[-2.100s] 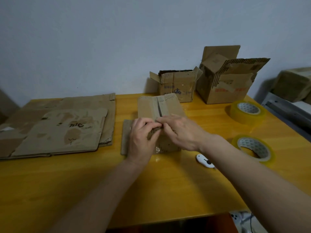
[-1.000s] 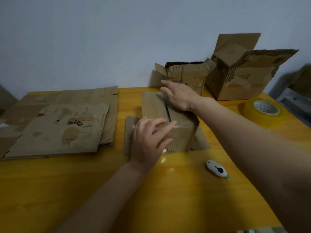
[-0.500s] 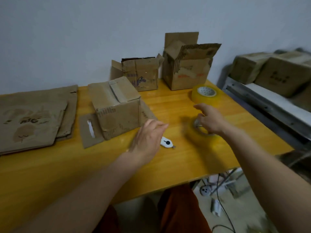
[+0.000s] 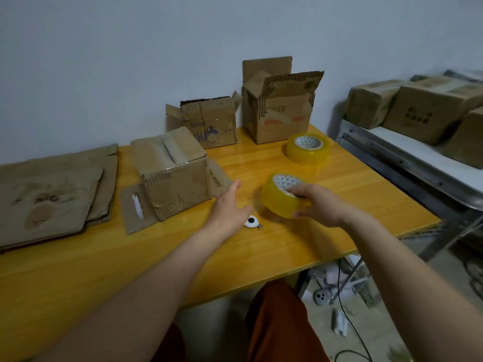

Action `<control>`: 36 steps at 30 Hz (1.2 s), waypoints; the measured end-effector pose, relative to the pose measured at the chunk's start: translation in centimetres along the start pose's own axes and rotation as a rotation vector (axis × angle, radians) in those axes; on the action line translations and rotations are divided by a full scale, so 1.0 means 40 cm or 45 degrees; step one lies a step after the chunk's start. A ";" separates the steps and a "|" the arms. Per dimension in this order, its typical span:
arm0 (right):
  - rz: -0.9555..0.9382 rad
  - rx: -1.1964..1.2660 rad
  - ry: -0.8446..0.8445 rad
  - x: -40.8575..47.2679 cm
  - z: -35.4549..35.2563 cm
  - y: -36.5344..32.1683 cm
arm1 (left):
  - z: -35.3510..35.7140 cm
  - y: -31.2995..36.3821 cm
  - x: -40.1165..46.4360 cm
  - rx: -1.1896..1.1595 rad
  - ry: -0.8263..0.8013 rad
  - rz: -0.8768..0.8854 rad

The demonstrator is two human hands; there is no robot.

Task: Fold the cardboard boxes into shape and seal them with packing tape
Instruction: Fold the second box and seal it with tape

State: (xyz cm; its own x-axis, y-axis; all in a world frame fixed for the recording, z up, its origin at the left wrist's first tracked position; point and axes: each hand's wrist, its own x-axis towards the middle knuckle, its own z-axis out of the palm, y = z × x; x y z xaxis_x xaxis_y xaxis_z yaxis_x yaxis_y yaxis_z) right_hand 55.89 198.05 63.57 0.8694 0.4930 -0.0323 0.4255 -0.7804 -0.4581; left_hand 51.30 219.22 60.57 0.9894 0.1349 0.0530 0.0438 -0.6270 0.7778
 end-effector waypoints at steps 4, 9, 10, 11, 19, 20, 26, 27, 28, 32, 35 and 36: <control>-0.125 0.122 -0.028 0.001 -0.011 -0.070 | -0.055 0.019 0.003 -0.392 0.027 -0.036; -0.121 0.097 -0.104 0.009 -0.014 -0.141 | -0.097 -0.006 -0.029 -0.362 0.309 0.021; -0.126 0.092 -0.112 0.012 -0.014 -0.153 | -0.104 -0.010 -0.034 -0.341 0.365 0.030; -0.126 0.099 -0.112 0.015 -0.014 -0.165 | -0.112 -0.011 -0.039 -0.325 0.416 0.039; -0.252 0.391 0.640 0.051 0.023 -0.233 | -0.174 0.012 -0.071 -0.783 0.618 -0.204; -0.230 0.675 0.742 0.059 0.028 -0.242 | -0.180 0.019 -0.074 -0.973 0.575 -0.280; -0.016 1.726 0.490 0.091 0.121 -0.344 | -0.201 0.043 -0.088 -1.317 0.501 -0.403; -0.003 1.694 0.483 0.100 0.122 -0.342 | -0.210 0.031 -0.093 -1.212 0.551 -0.418; -0.007 1.627 0.498 0.111 0.115 -0.330 | -0.224 0.017 -0.101 -1.100 0.615 -0.430; 0.129 1.278 0.726 0.150 0.075 -0.256 | -0.290 -0.039 -0.126 -0.922 0.839 -0.477; 0.171 1.205 0.765 0.168 0.096 -0.260 | -0.301 -0.046 -0.125 -0.960 0.871 -0.513; 0.164 1.229 0.750 0.174 0.108 -0.266 | -0.301 -0.046 -0.125 -0.961 0.885 -0.501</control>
State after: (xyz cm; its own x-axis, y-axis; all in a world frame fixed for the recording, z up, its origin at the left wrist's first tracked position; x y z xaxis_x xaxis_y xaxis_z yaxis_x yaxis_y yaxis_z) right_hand 56.33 211.43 64.38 0.9838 -0.0260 0.1773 0.1753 -0.0645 -0.9824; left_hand 44.62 228.96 66.41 0.6210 0.7736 -0.1257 0.0089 0.1534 0.9881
